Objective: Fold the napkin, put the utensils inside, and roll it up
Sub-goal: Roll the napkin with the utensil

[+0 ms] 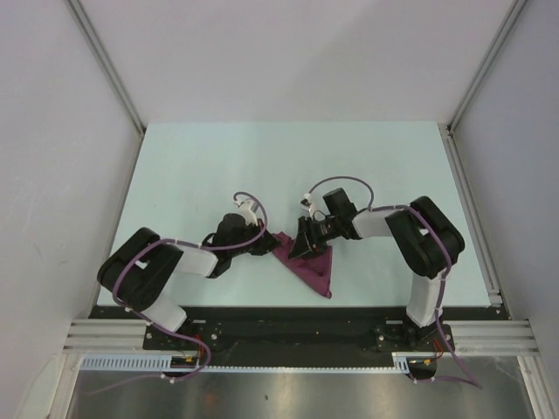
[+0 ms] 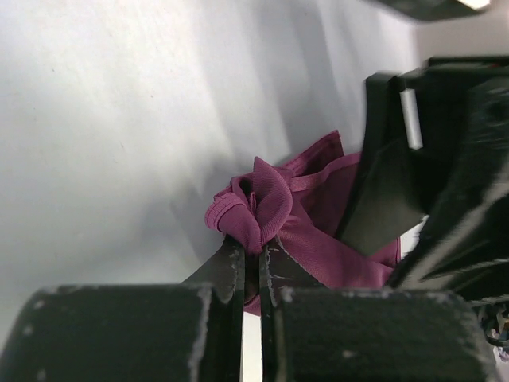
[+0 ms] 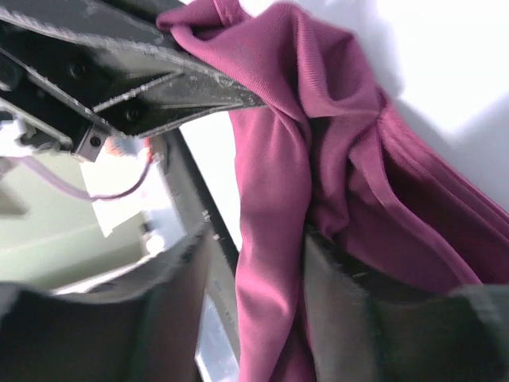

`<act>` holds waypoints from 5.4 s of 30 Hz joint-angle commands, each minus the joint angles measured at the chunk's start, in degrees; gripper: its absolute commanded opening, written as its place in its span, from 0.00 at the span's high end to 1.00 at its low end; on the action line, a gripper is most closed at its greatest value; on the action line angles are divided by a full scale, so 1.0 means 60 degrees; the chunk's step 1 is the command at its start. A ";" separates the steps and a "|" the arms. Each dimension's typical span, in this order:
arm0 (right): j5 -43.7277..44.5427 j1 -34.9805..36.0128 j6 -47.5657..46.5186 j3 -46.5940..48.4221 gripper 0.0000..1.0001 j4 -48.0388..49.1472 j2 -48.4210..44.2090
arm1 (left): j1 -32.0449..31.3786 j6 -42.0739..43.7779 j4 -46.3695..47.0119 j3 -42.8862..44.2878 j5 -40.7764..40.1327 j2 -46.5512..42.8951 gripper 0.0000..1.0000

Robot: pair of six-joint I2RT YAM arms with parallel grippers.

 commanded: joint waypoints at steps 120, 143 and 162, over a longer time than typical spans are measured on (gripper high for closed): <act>1.1028 0.5051 -0.5071 -0.0502 0.39 -0.1286 -0.2470 | -0.0130 0.0628 -0.4440 0.2293 -0.0268 0.0495 1.00; 1.1364 0.4889 -0.5320 -0.0092 0.34 -0.1872 -0.3113 | -0.0145 0.0789 -0.4674 0.2630 -0.0151 0.0583 1.00; 1.1584 0.4831 -0.5862 -0.0048 0.32 -0.1696 -0.3246 | -0.0145 0.0790 -0.4733 0.2601 -0.0165 0.0510 1.00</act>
